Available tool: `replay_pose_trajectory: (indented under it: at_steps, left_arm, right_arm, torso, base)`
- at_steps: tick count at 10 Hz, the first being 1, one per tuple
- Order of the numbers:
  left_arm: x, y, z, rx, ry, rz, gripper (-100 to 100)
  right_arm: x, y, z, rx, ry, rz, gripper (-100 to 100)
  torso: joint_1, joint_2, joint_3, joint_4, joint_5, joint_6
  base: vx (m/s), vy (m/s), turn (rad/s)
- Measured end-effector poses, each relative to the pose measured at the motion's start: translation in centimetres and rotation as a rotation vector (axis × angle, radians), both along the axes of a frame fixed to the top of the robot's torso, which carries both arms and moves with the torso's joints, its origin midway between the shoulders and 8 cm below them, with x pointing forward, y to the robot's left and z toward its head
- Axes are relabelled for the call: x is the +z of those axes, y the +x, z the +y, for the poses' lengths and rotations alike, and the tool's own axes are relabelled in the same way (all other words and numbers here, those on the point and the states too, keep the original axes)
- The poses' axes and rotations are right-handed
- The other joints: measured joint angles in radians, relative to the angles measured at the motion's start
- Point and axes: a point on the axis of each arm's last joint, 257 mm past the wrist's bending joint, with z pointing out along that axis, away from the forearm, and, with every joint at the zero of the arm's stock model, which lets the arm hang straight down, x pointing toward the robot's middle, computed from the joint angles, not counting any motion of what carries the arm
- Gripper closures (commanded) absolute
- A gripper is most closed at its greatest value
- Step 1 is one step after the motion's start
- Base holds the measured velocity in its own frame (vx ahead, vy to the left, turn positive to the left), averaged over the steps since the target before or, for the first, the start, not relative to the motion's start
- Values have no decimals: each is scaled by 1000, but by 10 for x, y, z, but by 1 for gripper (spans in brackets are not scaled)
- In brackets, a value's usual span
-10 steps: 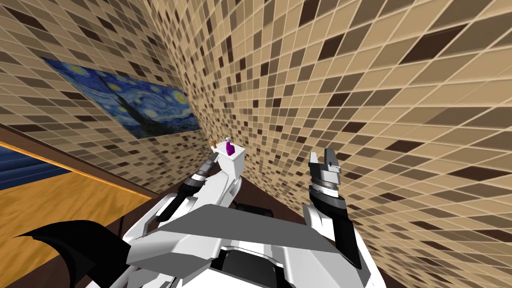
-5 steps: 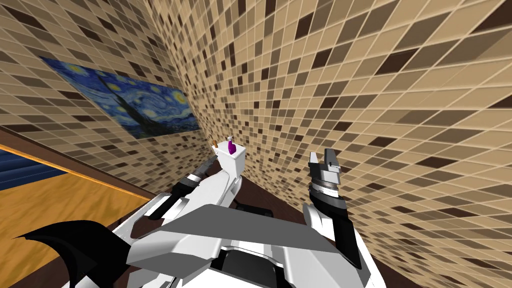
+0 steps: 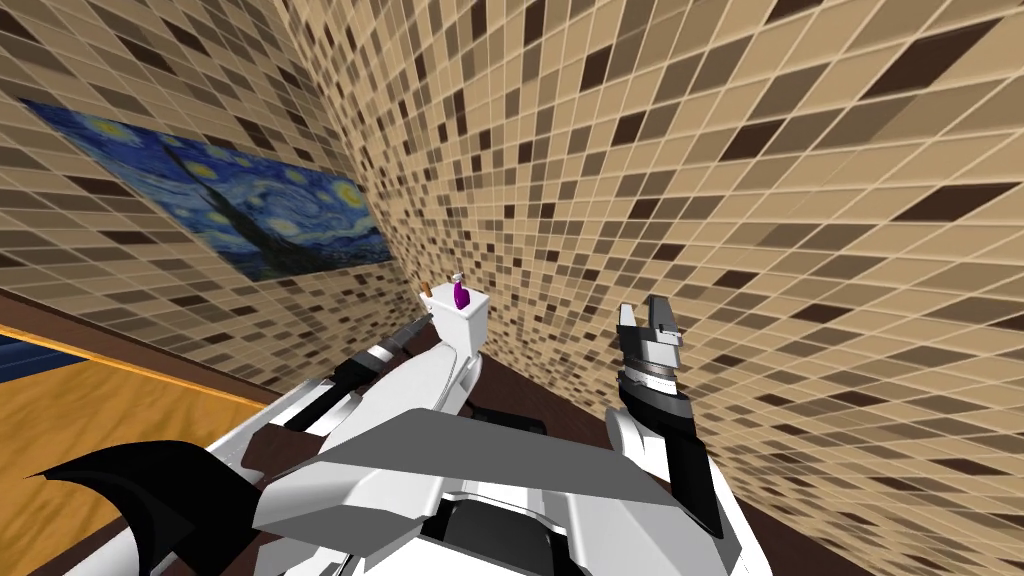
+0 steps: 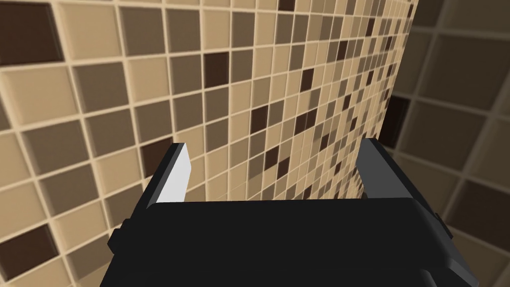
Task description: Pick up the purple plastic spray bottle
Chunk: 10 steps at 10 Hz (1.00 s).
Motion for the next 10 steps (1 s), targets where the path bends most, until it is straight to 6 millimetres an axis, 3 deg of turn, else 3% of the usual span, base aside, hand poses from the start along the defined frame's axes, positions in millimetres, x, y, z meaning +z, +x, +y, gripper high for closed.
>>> replay_pose_trajectory:
  at_steps: [10]
  left_arm:
    - [-12,22,61,-13,398,157,-100]
  right_arm:
    - [0,0,0,0,0,0,0]
  torso:
    - [-1,-5,-3,-1,0,0]
  base:
    - [60,-5,-120]
